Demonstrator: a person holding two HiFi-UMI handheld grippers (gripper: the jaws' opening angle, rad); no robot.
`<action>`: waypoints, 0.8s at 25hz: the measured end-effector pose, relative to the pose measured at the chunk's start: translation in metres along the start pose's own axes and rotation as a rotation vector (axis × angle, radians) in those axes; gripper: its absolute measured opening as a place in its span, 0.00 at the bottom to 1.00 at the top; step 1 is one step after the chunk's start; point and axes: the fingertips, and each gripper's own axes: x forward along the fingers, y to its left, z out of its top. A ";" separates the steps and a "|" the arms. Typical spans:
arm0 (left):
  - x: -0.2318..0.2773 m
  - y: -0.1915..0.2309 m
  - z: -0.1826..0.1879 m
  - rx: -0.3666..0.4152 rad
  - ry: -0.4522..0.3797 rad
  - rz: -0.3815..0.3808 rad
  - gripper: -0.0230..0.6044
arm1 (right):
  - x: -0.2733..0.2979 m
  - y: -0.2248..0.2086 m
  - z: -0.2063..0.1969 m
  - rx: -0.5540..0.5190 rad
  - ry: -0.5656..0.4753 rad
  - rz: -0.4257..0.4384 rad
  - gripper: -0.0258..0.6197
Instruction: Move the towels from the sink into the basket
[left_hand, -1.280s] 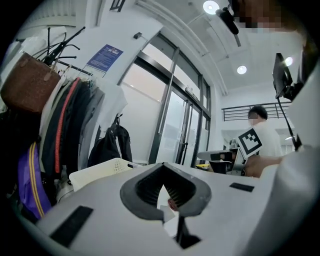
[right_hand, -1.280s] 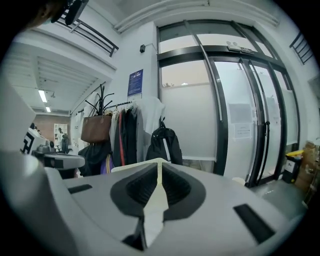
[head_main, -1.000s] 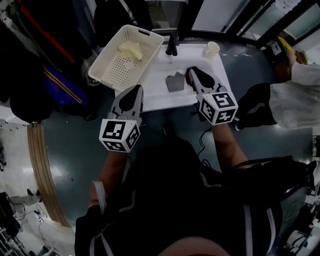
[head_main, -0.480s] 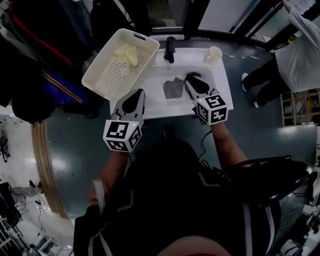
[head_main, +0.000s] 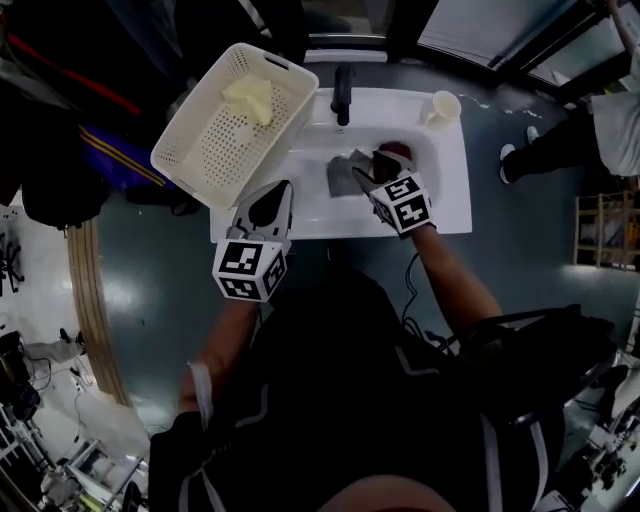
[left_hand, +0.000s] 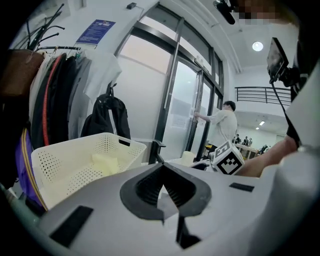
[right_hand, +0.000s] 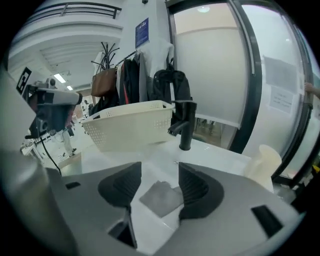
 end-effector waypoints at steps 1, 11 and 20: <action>0.004 0.002 -0.004 -0.005 0.008 0.012 0.04 | 0.009 -0.001 -0.008 -0.007 0.027 0.018 0.42; 0.031 0.003 -0.046 -0.072 0.088 0.087 0.04 | 0.092 -0.001 -0.097 -0.090 0.290 0.175 0.52; 0.052 0.012 -0.074 -0.124 0.143 0.135 0.04 | 0.143 -0.015 -0.147 -0.145 0.418 0.231 0.55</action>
